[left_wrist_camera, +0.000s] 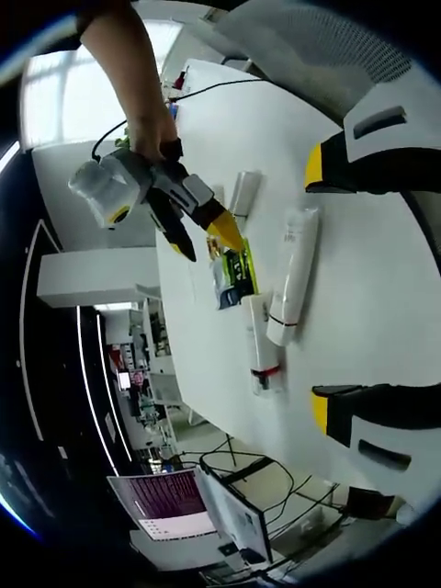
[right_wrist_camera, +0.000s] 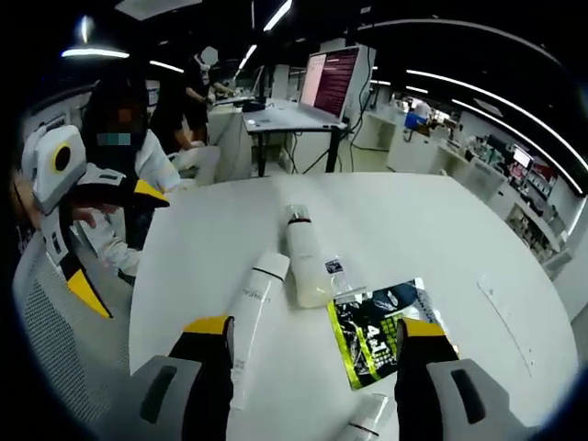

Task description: Arrange the skincare products in the storage area until every visible bottle or jar stands upright without overlapping.

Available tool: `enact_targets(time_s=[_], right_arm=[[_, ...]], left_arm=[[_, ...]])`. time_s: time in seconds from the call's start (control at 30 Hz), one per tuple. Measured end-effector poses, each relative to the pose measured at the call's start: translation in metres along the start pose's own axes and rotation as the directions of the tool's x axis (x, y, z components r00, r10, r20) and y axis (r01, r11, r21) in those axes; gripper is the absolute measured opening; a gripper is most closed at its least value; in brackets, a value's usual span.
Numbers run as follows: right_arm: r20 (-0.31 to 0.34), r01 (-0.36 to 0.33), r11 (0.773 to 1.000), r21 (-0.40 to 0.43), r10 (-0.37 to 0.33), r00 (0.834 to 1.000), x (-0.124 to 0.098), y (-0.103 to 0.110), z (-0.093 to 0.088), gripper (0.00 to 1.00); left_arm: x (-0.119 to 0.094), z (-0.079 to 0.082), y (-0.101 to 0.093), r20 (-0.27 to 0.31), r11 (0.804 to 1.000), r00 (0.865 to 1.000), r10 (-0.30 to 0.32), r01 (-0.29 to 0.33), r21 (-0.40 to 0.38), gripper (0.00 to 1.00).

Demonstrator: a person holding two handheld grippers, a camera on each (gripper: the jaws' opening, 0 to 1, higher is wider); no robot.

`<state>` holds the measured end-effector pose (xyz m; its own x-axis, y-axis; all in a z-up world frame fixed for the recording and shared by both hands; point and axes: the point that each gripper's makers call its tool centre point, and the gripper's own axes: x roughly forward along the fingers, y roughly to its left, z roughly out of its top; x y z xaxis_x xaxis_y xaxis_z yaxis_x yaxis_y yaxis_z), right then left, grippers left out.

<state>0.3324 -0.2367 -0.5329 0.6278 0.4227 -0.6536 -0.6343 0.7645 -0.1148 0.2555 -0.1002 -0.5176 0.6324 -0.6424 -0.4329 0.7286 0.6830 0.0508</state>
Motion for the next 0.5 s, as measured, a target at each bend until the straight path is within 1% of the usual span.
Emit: enact_targets(time_s=[0.2,0.3,0.4,0.5], right_arm=[[0.009,-0.009,1.0,-0.015,0.009,1.0,0.008,-0.001,0.012,0.75],[0.006,-0.017,0.999,-0.029,0.017,1.0,0.016,-0.003,0.018,0.75],[0.008,-0.025,0.999,-0.024,0.026,1.0,0.022,-0.004,0.024,0.75],[0.008,-0.026,0.999,-0.02,0.026,1.0,0.033,-0.005,0.028,0.73]], left_arm=[[0.0,-0.001,0.0,-0.005,1.0,1.0,0.002,-0.002,-0.001,0.8],[0.0,-0.001,0.001,-0.006,1.0,1.0,0.004,-0.004,-0.002,0.79],[0.0,-0.002,0.001,-0.009,1.0,1.0,0.006,-0.006,-0.002,0.79],[0.0,-0.002,0.002,-0.008,1.0,1.0,0.009,-0.009,-0.004,0.79]])
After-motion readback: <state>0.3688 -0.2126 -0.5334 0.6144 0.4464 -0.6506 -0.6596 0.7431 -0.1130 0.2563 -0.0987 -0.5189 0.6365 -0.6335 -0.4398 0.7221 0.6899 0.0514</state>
